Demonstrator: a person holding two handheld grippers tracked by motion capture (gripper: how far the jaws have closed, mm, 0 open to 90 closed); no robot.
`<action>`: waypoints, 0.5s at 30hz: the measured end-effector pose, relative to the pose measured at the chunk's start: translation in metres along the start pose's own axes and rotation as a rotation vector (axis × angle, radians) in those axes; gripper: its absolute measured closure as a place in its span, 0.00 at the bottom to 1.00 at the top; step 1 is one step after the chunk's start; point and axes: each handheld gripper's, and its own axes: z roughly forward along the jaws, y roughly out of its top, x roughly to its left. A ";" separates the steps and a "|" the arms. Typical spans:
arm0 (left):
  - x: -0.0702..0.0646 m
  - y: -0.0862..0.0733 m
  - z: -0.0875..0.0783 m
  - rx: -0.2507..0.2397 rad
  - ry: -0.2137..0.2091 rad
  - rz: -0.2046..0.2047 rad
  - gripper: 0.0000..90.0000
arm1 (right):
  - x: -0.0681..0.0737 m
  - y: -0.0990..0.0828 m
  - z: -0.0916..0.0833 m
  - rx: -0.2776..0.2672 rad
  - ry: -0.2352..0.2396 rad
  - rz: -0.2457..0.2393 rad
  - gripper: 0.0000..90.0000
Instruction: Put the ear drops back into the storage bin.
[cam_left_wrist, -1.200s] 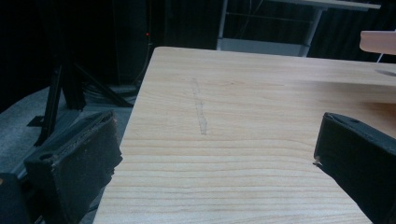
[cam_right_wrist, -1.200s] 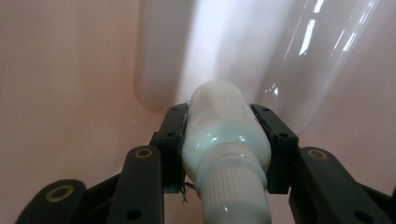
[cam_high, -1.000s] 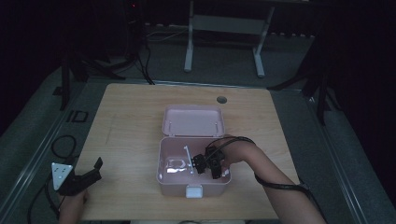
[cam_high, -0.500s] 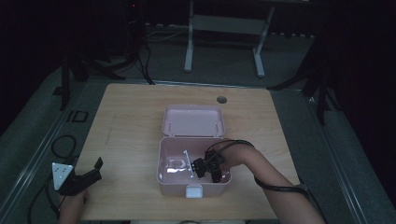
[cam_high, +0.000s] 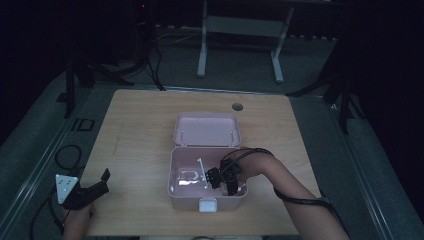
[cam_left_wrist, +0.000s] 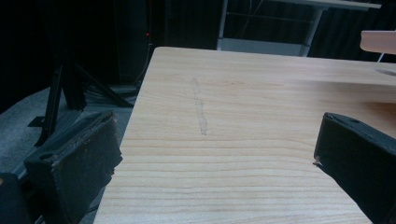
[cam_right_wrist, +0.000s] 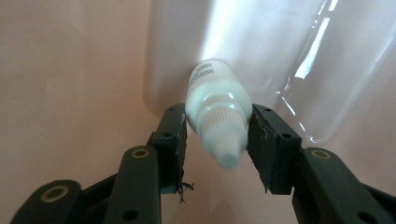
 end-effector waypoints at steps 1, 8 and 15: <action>0.000 0.000 0.000 0.000 0.001 -0.001 0.01 | 0.001 -0.002 -0.005 -0.011 -0.001 0.004 0.64; 0.000 0.000 0.000 0.000 0.000 -0.001 0.01 | 0.002 -0.008 -0.024 -0.039 -0.031 0.010 0.62; 0.000 0.000 0.000 -0.001 0.001 -0.001 0.01 | 0.007 -0.020 -0.054 -0.110 -0.057 0.026 0.62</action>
